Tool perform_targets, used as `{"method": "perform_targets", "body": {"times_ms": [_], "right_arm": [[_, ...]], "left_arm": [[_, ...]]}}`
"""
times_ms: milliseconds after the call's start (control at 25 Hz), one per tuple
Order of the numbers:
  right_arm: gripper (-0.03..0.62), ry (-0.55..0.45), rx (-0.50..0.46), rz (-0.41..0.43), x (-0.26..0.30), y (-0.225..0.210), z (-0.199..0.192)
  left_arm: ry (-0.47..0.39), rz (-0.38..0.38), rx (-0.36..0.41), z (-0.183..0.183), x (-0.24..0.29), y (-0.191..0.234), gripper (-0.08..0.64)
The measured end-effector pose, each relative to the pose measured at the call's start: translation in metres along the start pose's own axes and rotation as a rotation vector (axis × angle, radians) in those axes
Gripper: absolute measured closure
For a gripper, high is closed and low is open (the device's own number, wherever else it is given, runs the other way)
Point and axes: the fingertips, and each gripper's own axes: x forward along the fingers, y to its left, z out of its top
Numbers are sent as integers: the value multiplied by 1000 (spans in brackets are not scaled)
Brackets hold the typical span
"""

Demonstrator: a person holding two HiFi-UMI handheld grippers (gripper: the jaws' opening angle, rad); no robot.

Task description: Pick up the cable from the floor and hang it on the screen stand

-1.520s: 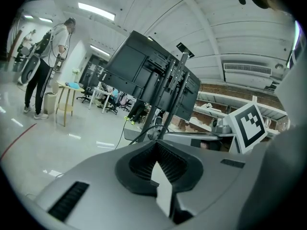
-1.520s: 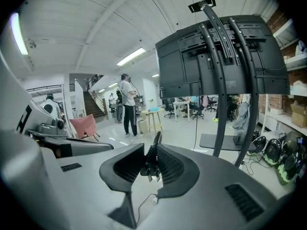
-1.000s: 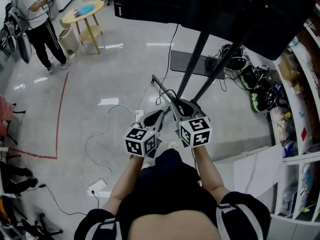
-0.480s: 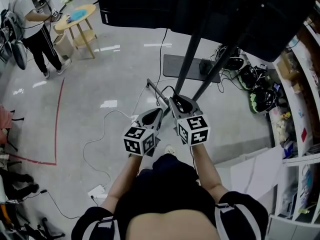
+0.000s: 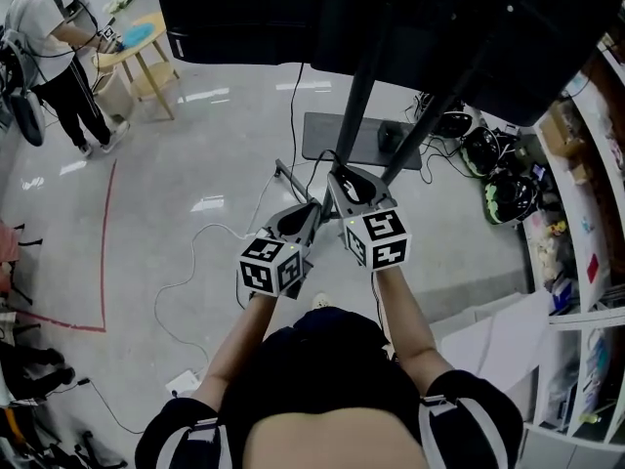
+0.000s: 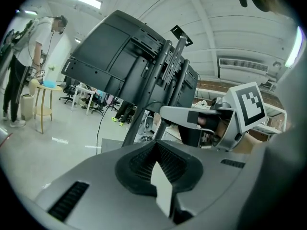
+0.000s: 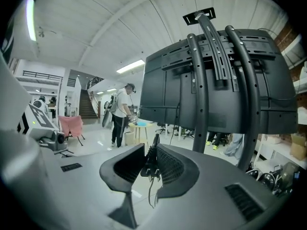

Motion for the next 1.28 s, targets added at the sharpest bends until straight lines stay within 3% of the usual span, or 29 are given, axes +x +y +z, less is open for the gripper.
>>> {"method": "perform_targets", "body": {"times_ms": [240,480,800,1280], "right_arm": [[496,-54,-113,21,15,-43,32],[497,-119,-232,42,19,-71,69],[497,-185,-269,56,24,-78,107],[497,-257,-323,0,33,-96,199]], "left_arm": [[-40,8,-7,23,51,-1,555],[-92,21,56,54,84,-7,555],[-151,1,101,99,98,-6,555],[-166,-115,173,172,116,5,555]]}}
